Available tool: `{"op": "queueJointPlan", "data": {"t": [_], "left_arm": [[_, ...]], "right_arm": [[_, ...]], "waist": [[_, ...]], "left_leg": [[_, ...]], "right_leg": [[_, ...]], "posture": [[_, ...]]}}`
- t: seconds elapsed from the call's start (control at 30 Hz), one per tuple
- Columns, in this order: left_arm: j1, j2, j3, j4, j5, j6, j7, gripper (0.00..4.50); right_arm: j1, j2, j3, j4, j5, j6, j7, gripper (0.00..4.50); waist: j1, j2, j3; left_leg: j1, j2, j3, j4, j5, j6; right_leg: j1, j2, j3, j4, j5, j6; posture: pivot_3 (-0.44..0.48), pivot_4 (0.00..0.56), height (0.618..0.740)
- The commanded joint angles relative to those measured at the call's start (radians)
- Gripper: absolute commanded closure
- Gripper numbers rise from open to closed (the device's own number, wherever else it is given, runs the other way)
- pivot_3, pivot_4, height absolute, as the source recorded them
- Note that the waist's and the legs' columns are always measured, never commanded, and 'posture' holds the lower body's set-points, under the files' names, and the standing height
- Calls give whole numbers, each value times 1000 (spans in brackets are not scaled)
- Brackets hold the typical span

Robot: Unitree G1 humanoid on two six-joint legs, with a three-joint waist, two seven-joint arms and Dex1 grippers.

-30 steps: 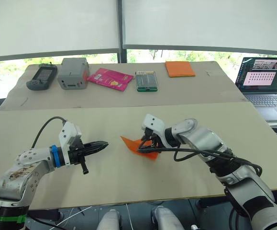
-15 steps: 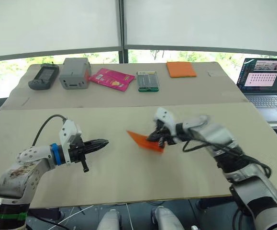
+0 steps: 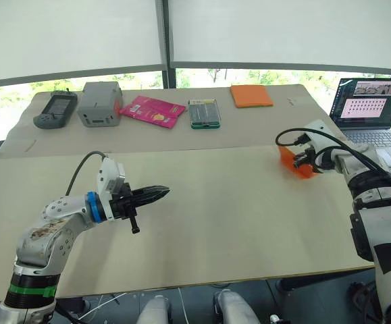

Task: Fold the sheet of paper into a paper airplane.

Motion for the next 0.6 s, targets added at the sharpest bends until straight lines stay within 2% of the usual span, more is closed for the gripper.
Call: {"op": "queueJointPlan", "data": {"t": [0.03, 0.33, 0.37, 0.6], "left_arm": [[-10, 2, 0, -36, -10, -14, 7, 4500], [-13, -4, -18, -30, -3, -20, 12, 4500], [-13, -3, -20, -29, -1, -22, 9, 4500], [-22, 7, -25, -13, 1, -26, -5, 4500]], "right_arm": [[-34, -3, -94, 43, 15, -55, -88, 4454], [-21, 12, -253, 68, 56, -8, -154, 4454], [-20, 10, -265, 68, 58, -6, -155, 3886], [-52, -2, -269, 47, 25, -14, -125, 1487]], "waist": [[-3, 0, 0], [-13, 0, 0], [-13, 0, 0], [-18, 0, 0]], "left_leg": [[0, 0, 1, 0, 0, 0], [2, 0, 6, 0, 0, 0], [2, 0, 6, 0, 0, 0], [3, 0, 8, 0, 0, 0]], "right_leg": [[0, 0, 1, 0, 0, 0], [0, 0, 6, 0, 2, 3], [0, 0, 7, 0, 2, 3], [0, 0, 8, 0, 2, 4]], "posture": [[0, 150, 740], [0, 150, 740], [0, 150, 740], [0, 150, 740]]}}
